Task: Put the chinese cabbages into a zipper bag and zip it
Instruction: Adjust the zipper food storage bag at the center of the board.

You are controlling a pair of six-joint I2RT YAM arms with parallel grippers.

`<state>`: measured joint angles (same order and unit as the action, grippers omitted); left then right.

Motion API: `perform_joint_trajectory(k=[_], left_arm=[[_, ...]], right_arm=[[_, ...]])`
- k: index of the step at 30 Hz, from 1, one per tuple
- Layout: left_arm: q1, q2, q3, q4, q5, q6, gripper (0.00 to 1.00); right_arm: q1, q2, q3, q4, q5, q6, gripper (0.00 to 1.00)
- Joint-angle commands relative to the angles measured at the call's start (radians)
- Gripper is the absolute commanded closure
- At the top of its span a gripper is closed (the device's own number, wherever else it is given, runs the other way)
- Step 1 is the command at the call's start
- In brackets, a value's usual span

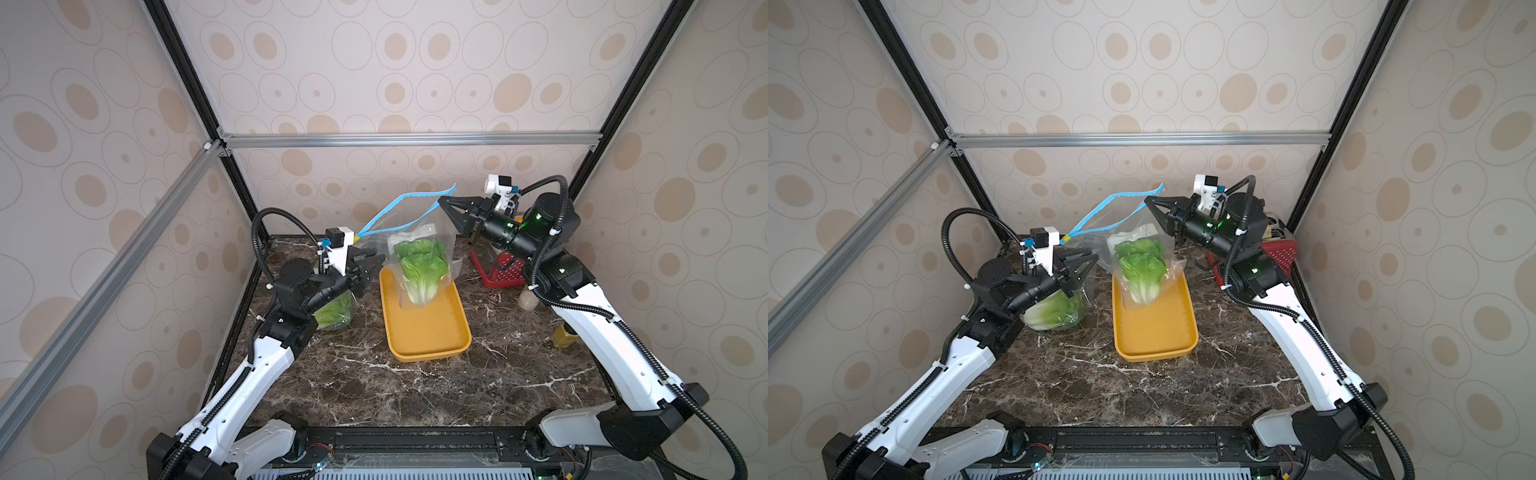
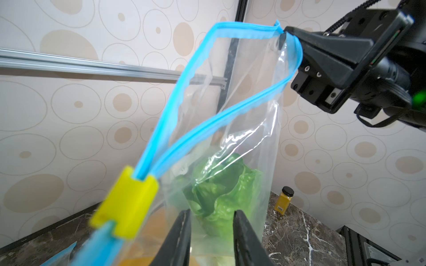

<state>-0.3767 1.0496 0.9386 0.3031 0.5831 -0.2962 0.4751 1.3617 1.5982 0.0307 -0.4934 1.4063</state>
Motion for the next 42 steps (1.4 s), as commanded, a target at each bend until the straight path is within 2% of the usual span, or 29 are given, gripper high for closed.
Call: perform_joint_trajectory(k=[1, 8, 12, 16, 19, 24, 30, 35, 40, 42], left_arm=[[0.005, -0.032, -0.004, 0.074, 0.023, -0.007, 0.68], [0.005, -0.037, -0.008, 0.046, -0.004, 0.018, 0.7], [0.004, -0.061, -0.016, -0.018, -0.002, 0.054, 0.64], [0.005, -0.089, -0.021, -0.106, -0.097, 0.126, 0.6], [0.006, -0.08, -0.013, -0.113, -0.111, 0.147, 0.58], [0.007, -0.03, 0.02, -0.076, -0.066, 0.148, 0.57], [0.007, -0.014, 0.028, -0.03, -0.074, 0.152, 0.56], [0.007, 0.033, 0.061, 0.056, 0.043, 0.11, 0.57], [0.007, 0.061, 0.089, 0.054, 0.103, 0.104, 0.68], [0.007, 0.061, 0.087, 0.058, 0.114, 0.099, 0.77]], right_arm=[[-0.016, -0.029, -0.015, 0.083, 0.002, 0.045, 1.0], [-0.023, -0.045, -0.02, 0.084, 0.004, 0.054, 1.0], [-0.038, -0.044, -0.01, 0.09, -0.013, 0.067, 1.0], [-0.041, -0.041, 0.003, 0.088, -0.025, 0.074, 1.0], [-0.041, -0.034, 0.01, 0.089, -0.034, 0.084, 1.0], [-0.041, -0.024, 0.034, 0.084, -0.049, 0.089, 1.0], [-0.045, -0.035, 0.027, 0.09, -0.053, 0.103, 1.0], [-0.047, -0.039, 0.023, 0.087, -0.051, 0.101, 1.0], [-0.059, -0.047, 0.011, 0.092, -0.051, 0.106, 1.0], [-0.068, -0.054, 0.003, 0.096, -0.047, 0.111, 1.0]])
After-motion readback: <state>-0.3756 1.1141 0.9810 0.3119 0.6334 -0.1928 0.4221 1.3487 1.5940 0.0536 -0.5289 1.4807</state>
